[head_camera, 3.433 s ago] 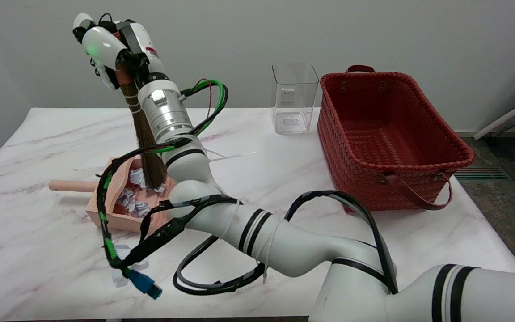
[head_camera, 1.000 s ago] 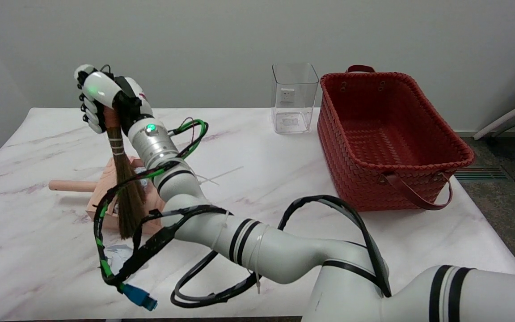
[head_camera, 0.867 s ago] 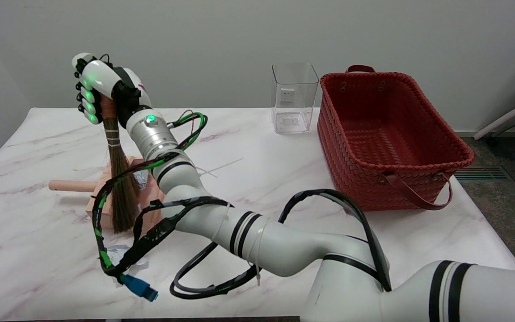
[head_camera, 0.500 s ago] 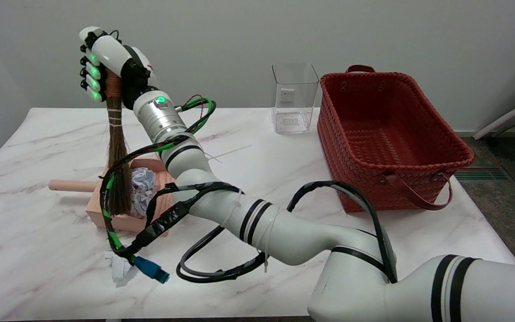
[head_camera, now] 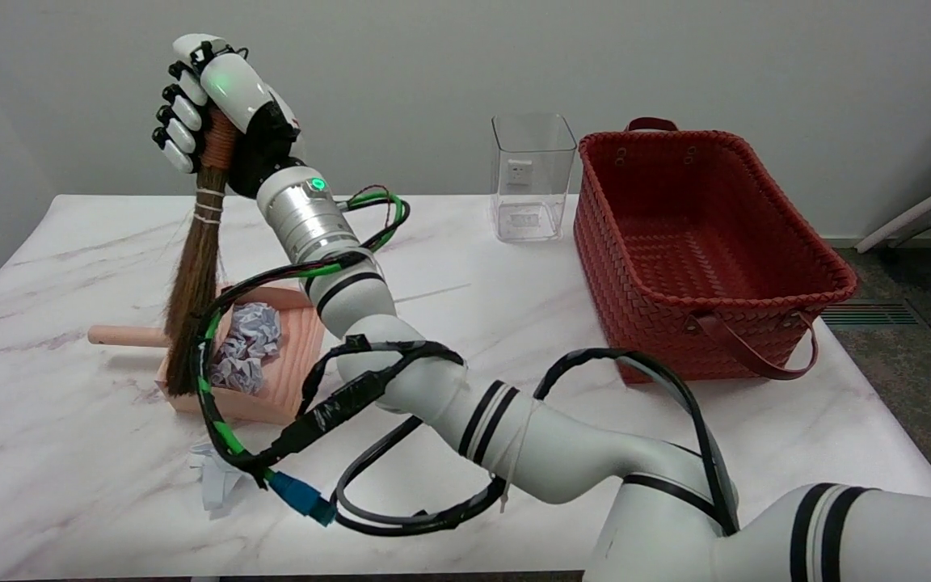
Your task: Sweep the paper ball into the dustpan.
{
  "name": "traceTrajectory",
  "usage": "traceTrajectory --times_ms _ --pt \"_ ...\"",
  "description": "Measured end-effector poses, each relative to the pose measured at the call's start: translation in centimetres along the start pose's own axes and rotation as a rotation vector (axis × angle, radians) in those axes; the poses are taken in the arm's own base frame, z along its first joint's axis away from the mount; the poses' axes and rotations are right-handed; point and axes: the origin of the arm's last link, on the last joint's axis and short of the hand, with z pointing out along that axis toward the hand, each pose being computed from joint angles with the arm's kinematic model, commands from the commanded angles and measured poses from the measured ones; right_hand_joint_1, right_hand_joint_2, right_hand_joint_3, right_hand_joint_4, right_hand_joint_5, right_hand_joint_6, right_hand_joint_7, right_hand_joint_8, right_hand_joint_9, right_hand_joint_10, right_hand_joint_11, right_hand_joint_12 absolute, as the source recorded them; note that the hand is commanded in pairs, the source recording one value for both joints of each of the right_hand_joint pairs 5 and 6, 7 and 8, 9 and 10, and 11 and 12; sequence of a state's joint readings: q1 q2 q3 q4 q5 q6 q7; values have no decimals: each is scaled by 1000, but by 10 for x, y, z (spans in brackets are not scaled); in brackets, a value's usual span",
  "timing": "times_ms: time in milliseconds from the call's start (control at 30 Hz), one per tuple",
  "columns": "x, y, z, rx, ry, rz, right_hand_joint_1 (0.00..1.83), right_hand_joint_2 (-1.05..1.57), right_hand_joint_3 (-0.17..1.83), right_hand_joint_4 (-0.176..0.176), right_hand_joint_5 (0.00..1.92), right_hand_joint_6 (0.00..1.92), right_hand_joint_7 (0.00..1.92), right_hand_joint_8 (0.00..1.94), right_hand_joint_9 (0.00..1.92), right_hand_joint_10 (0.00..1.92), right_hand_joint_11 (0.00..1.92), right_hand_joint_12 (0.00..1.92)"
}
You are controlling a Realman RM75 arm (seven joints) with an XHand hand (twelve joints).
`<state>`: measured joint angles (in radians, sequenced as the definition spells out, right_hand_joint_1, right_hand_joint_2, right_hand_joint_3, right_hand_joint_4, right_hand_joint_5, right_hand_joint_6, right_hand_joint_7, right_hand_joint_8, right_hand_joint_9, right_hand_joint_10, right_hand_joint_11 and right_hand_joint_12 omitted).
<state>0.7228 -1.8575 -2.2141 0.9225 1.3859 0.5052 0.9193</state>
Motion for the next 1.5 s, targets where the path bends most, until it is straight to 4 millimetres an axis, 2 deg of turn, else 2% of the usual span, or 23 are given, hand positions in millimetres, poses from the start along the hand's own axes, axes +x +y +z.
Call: traceTrajectory --times_ms 167,400,700,1067,1500 --pt "-8 5 -12 -30 -6 118 686 1449 1041 0 1920 1920 1920 1920 1920 1920 1920 1920" --pt "-22 22 -34 -101 -10 278 683 1422 1057 0 1920 1920 1920 1920 1920 1920 1918 1918" --pt "-31 40 -58 -167 -1 399 698 1360 1068 0 1920 1920 1920 1920 1920 1920 1889 1889" --pt "-15 60 -78 -230 44 465 729 1297 1060 0 1920 1920 1920 1920 1920 1920 1855 1855" --pt "28 68 -89 -277 51 390 735 1366 994 0 1920 1920 1920 1920 1920 1920 1846 1846"
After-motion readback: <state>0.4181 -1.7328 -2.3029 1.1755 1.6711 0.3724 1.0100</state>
